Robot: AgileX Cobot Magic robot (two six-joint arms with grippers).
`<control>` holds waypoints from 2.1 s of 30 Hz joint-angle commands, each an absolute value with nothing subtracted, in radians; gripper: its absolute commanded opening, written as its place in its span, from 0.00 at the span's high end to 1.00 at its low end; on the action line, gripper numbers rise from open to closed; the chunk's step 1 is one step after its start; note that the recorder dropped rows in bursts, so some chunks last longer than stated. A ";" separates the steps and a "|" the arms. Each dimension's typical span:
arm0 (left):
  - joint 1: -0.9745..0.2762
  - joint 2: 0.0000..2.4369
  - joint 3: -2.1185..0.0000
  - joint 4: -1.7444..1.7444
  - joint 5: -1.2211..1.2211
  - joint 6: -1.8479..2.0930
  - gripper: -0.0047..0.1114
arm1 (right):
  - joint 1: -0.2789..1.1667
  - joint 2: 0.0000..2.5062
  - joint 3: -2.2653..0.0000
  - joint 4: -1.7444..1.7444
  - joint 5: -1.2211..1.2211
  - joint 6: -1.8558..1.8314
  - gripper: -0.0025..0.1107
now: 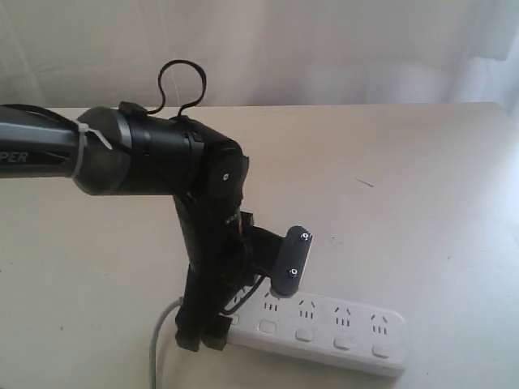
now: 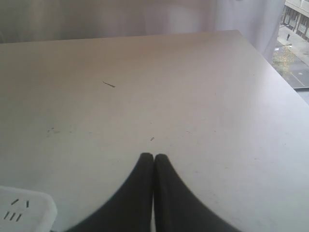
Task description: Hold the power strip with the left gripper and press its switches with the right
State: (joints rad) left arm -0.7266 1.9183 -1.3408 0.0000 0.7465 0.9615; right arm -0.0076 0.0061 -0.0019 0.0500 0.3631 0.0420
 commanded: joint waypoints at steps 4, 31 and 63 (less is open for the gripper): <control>-0.650 1.800 -1.205 -0.123 0.654 1.033 0.96 | -0.007 0.000 0.000 0.052 0.352 0.039 0.98; -0.569 1.669 -0.904 -0.442 0.451 1.170 0.96 | -0.007 0.000 0.000 0.052 0.352 0.039 0.98; -0.569 1.775 -0.903 -0.300 0.517 1.125 0.96 | -0.007 0.000 0.000 0.052 0.352 0.039 0.98</control>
